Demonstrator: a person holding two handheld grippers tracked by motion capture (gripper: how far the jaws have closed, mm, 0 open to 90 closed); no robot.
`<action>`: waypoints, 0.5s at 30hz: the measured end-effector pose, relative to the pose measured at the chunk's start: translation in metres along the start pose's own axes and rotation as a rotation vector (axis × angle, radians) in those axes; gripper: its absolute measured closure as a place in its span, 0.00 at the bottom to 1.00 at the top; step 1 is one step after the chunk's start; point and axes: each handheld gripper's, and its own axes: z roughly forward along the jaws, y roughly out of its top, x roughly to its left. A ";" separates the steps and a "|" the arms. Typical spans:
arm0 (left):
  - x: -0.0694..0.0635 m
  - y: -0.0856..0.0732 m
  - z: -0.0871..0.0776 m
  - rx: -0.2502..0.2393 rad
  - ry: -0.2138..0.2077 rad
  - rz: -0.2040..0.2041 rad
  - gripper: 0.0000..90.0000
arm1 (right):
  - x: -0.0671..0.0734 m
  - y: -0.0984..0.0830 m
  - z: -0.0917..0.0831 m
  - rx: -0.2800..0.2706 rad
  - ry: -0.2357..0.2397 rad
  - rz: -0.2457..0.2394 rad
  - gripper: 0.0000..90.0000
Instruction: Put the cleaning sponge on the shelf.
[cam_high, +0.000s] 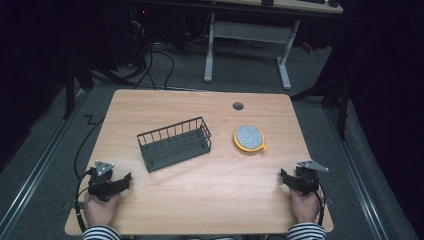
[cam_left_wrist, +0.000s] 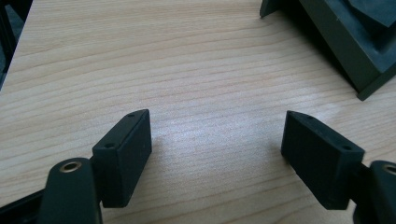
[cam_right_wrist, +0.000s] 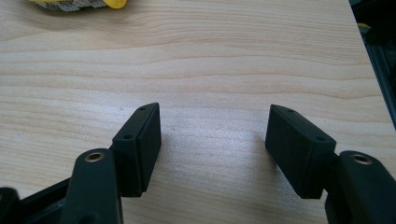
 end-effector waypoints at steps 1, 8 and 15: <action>0.000 0.000 0.000 0.000 0.000 0.000 0.28 | 0.000 0.000 0.000 0.000 0.000 0.000 0.40; 0.000 0.000 0.000 -0.001 0.001 -0.001 0.29 | 0.000 0.000 0.000 -0.001 0.002 0.003 0.40; 0.000 0.000 0.000 -0.007 -0.006 0.004 0.32 | 0.000 0.000 0.000 -0.001 0.005 0.001 0.40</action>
